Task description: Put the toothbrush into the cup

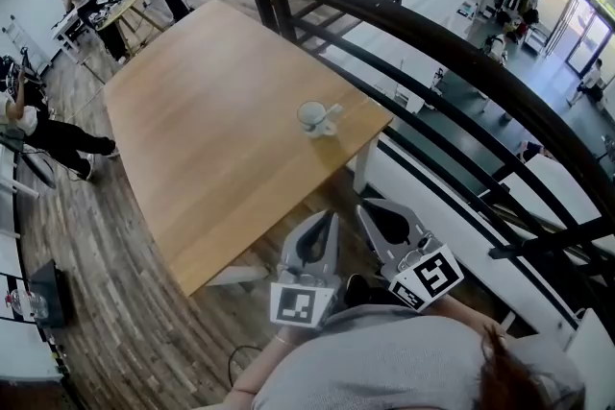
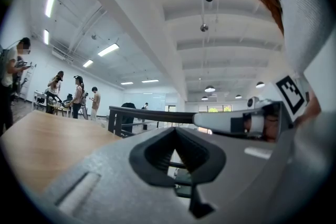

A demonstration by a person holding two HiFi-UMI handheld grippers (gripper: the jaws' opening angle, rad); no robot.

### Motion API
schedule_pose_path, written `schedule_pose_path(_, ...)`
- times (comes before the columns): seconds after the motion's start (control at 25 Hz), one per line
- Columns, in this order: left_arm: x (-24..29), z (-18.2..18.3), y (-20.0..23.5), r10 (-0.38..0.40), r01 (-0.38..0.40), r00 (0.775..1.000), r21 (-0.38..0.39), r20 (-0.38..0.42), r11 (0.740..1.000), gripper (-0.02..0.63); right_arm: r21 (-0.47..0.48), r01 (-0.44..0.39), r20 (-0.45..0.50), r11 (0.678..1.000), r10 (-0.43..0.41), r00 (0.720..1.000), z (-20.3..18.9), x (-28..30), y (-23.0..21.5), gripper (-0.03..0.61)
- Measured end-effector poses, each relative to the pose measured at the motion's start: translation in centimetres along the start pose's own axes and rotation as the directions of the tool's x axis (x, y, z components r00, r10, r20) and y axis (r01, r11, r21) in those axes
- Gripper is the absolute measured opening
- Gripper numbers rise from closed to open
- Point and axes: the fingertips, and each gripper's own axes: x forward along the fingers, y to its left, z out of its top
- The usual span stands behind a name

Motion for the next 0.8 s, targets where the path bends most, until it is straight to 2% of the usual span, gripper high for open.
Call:
schedule_pose_path(0.36, -8.0, 0.2, -2.5, -0.015, 0.015, 1.000, -0.008, -0.007, 1.000, 0.005, -0.005, 0.022, 0.029, 1.000, -0.021, 0.999, -0.5, -4.5, 7.2, -0.006)
schedule_pose_path(0.6, -14.6, 0.9, -5.3, -0.049, 0.049, 0.999, -0.006, 0.001, 0.999, 0.005, -0.004, 0.057, 0.036, 0.998, -0.056, 0.998, -1.0, -8.7, 13.4, -0.006)
schedule_pose_path(0.8, -19.0, 1.0, -7.6, -0.083, 0.083, 0.997, -0.034, -0.002, 0.996, 0.005, -0.007, 0.088, 0.026, 0.996, -0.088, 0.996, -1.6, -11.9, 17.8, -0.006)
